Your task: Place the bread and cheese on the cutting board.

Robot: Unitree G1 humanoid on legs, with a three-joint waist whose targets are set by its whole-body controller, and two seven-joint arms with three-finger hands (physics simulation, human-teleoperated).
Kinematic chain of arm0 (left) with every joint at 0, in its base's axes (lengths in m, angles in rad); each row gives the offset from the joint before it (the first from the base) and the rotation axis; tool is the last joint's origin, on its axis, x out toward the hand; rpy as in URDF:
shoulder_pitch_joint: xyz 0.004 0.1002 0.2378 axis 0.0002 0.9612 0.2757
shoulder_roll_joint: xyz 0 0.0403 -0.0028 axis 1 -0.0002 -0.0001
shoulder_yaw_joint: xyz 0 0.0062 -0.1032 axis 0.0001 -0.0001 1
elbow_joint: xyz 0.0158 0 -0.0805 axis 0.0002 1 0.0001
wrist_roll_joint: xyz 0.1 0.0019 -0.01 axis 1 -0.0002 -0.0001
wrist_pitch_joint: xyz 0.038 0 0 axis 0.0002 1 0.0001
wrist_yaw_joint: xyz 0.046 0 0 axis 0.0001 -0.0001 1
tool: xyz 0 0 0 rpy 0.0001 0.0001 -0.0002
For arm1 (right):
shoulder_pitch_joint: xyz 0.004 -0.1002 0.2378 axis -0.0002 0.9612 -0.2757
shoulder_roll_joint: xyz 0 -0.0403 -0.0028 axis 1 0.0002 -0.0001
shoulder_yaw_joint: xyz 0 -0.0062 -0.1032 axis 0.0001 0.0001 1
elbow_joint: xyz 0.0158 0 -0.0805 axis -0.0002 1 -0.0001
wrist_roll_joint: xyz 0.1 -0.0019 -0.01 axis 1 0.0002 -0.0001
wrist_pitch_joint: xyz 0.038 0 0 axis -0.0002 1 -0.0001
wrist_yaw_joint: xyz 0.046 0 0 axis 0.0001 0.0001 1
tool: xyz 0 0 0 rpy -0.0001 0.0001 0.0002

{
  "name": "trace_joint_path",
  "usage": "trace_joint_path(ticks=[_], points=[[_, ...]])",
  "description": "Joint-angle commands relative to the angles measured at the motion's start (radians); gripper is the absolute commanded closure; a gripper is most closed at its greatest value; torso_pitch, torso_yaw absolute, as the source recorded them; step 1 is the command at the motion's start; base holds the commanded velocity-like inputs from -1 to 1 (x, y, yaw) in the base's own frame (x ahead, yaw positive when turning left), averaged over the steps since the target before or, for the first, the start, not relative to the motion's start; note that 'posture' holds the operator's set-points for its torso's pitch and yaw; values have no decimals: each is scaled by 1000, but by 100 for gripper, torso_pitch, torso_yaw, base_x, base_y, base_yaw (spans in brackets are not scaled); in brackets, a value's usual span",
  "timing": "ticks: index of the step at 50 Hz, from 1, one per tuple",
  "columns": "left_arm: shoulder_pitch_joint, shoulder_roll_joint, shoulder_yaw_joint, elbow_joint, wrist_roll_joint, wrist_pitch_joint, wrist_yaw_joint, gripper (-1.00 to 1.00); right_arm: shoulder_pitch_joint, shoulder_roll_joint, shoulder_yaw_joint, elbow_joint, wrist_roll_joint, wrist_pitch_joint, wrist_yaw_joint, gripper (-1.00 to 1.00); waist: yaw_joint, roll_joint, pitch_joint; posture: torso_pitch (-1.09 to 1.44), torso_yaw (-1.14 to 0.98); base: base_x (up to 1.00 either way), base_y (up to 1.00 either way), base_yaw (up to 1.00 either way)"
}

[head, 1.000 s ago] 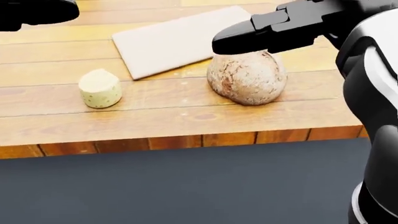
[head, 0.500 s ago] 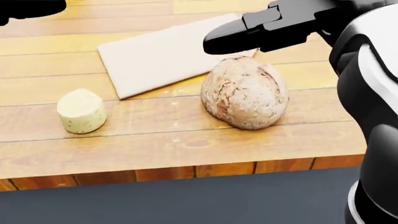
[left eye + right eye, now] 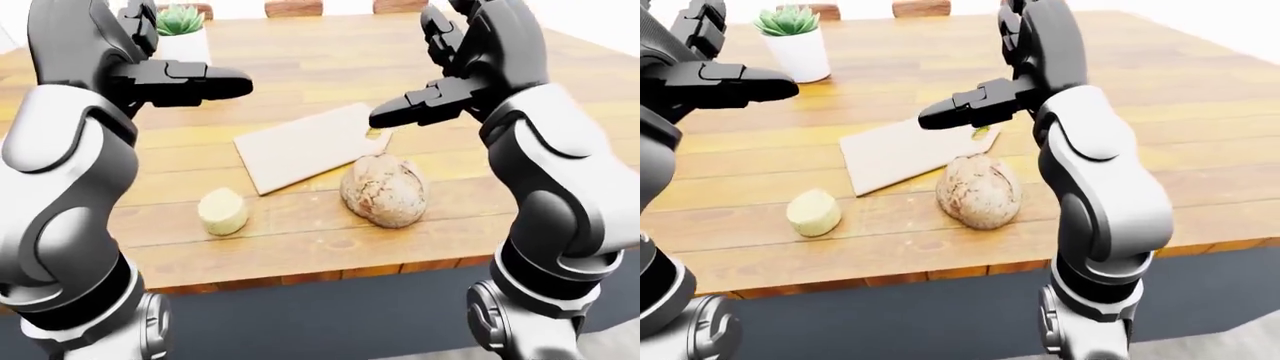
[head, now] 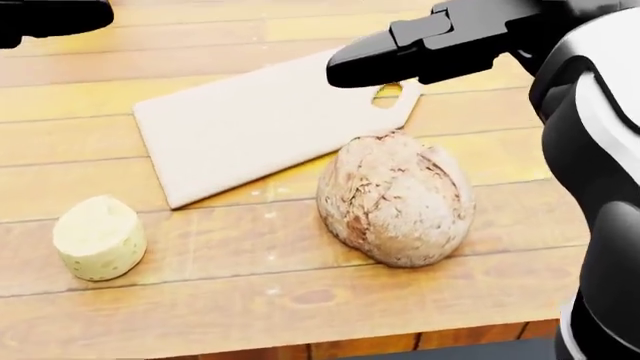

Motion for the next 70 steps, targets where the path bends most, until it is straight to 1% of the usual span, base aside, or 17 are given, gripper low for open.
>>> trace_joint_path(ticks=[1,2,3,4,5,8,14,15,16,17,19,23,38,47,57,59,70], points=[[-27,5,3,-14,2,-24,-1,-100,-23,-9,-13,-10,-5,-23,-5,-100,-2,-4,-19,0,0,11,0,0],[-27,5,3,-14,2,-24,-2,-100,-24,-10,-13,-10,-4,-24,-5,-100,1,-35,-29,0,0,12,0,0],[-28,5,3,-13,2,-24,-2,-100,-22,-10,-14,-9,-3,-26,-4,-100,8,-39,-37,0,0,12,0,0],[-28,5,4,-13,3,-24,-2,-100,-23,-9,-17,-8,1,-26,-4,-100,-5,-21,-22,0,0,11,0,0],[-28,4,4,-13,3,-24,-2,-100,-25,-8,-19,-11,5,-23,-5,-100,0,-34,-19,0,0,12,0,0],[-27,3,2,-10,6,-28,-4,-100,-27,-11,-17,-13,7,-20,-10,-100,-4,-13,-23,0,0,12,0,0],[-29,10,13,-7,-1,-25,-6,-100,-24,-14,-17,-11,11,-22,-14,-100,-22,41,2,0,0,8,0,0],[-28,11,13,-5,-1,-28,-6,-100,-25,-14,-14,-11,10,-20,-15,-100,-28,67,-10,0,0,0,0,0],[-27,11,13,-5,-1,-28,-5,-100,-24,-15,-13,-11,10,-22,-15,-100,-42,67,-14,0,0,0,0,0],[-28,12,13,-7,-2,-27,-4,-100,-23,-14,-15,-9,10,-23,-15,-100,-34,50,2,0,0,0,0,0],[-28,12,10,-9,-4,-25,-2,-100,-23,-14,-16,-7,10,-24,-16,-100,-29,41,-13,0,0,0,0,0],[-25,9,6,-12,-2,-26,-2,-100,-19,-12,-6,1,6,-32,-19,-100,-21,23,-14,0,0,0,0,0],[-13,11,3,-51,-10,26,-20,-100,-28,-17,-21,-19,12,-5,-20,-100,-13,21,-10,0,0,0,0,0],[14,32,31,-163,-43,165,-3,-100,-24,-19,-23,-17,20,-10,-26,-100,-17,20,-4,0,0,0,0,0],[113,70,204,-368,-168,392,-32,-100,-26,-28,-27,-25,35,-3,-40,-100,-20,29,0,0,0,0,0,0],[141,94,206,-389,-149,414,-11,-100,-24,-25,-21,-22,34,-7,-41,-100,-21,30,1,0,0,0,0,0],[499,33,341,-492,-138,232,-174,-100,-30,-18,-16,-24,24,0,-40,-100,-17,35,-2,0,0,0,0,0]])
